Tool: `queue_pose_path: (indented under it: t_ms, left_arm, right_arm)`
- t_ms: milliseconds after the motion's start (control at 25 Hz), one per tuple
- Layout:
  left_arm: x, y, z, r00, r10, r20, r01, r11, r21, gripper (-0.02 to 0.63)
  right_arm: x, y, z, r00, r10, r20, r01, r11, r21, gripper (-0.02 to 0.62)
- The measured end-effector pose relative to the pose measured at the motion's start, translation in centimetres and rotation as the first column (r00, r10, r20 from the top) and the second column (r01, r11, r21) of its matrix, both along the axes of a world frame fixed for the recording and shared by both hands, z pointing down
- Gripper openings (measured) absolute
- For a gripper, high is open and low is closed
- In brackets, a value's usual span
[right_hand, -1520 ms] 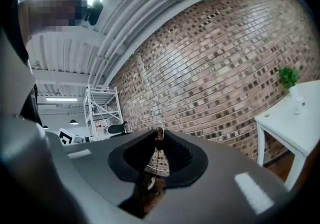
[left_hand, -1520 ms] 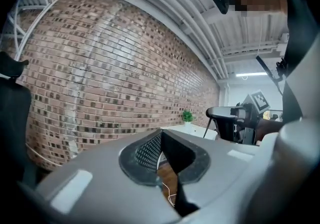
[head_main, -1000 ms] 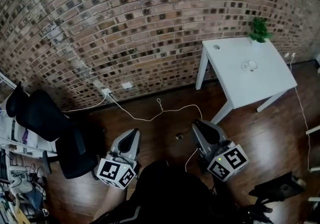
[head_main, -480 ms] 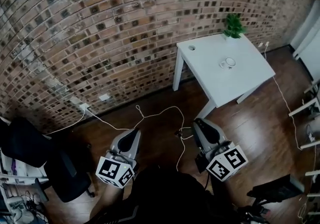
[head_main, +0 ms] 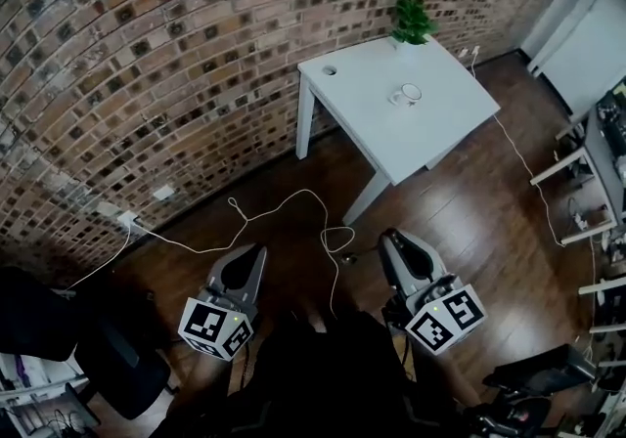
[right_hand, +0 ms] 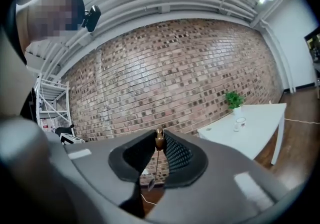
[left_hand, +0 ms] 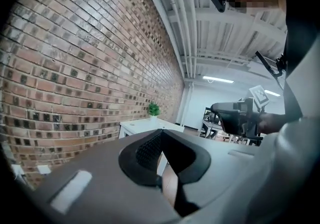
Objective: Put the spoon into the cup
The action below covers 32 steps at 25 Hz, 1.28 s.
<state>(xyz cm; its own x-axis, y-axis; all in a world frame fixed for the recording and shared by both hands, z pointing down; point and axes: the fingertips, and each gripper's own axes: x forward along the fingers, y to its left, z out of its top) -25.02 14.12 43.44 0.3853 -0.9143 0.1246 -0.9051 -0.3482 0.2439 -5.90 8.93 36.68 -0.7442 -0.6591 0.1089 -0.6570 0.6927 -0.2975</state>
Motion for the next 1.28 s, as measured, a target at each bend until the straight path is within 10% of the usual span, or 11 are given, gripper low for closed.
queue_pose_path:
  t_ms: [960,1280]
  left_arm:
    - [21.0,-11.5,-4.8,0.998,0.048,0.040,-0.051,0.995,0.083,-0.008]
    - [20.1,-16.6,-2.0,0.995,0.075,0.064,-0.076,0.997,0.012,-0.008]
  right_arm:
    - [21.3,-10.8,-2.1,0.990,0.066,0.128,-0.080,0.991,0.103,0.058]
    - [21.4,-17.1,0.3,0.987,0.113,0.114,-0.118,0.992,0.039,0.058]
